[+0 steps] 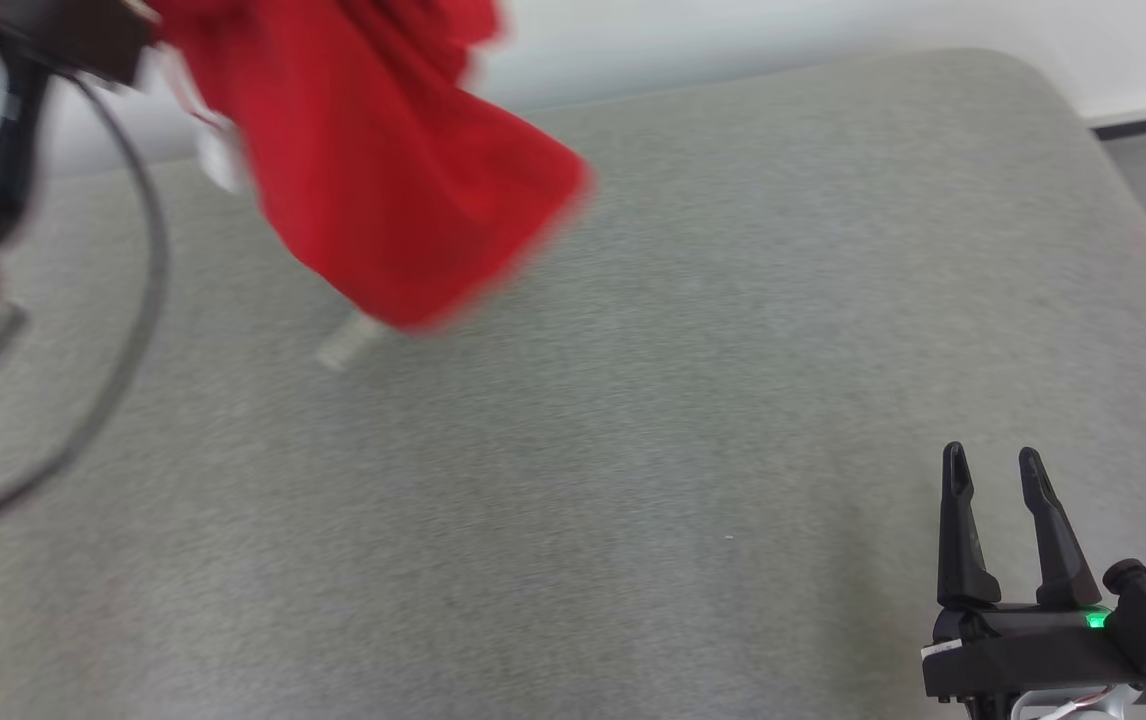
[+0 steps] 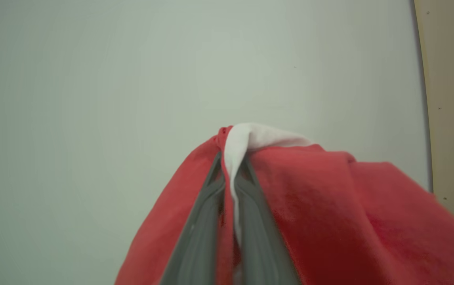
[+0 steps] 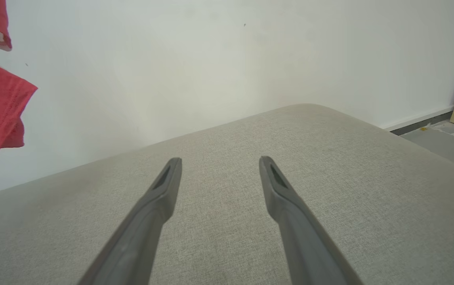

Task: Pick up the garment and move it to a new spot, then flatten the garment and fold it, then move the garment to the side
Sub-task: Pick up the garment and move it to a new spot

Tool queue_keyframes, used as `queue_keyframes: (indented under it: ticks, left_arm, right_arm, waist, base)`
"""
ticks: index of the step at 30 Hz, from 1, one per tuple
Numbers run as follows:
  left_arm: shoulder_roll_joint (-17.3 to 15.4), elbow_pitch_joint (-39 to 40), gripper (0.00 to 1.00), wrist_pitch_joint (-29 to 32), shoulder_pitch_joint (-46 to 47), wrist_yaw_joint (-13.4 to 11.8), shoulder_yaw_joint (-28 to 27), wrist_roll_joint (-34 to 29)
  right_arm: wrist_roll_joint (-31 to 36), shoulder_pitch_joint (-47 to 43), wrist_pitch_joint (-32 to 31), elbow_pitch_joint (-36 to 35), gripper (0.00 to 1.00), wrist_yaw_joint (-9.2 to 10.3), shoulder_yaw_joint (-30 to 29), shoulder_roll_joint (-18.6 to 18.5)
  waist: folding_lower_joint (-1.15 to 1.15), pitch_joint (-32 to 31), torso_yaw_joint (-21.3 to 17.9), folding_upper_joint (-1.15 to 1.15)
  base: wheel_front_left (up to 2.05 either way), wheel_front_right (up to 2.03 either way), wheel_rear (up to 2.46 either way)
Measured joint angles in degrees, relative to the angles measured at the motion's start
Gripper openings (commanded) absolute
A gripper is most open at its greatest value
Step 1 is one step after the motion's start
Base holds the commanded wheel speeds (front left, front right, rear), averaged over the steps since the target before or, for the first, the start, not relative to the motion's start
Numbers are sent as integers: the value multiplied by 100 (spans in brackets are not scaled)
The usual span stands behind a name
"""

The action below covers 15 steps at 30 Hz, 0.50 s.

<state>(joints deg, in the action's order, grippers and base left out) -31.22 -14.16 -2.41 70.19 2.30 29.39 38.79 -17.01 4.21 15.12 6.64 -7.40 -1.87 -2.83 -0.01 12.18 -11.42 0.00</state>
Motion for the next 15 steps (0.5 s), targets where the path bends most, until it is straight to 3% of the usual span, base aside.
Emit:
queue_keyframes:
  ticks: [8,15]
  left_arm:
    - [437,221,0,-10,-1088,-210,437,124]
    - [557,-423,0,-379,-2429,-282,727,318]
  right_arm:
    - [-60,-40,0,-22,100,0,70,-1]
    - [-68,-4,0,-40,100,0,146,-1]
  waist:
    - [0,2,-521,0]
    - [1,133,-785,1]
  base:
    - [0,0,0]
    - [0,0,0]
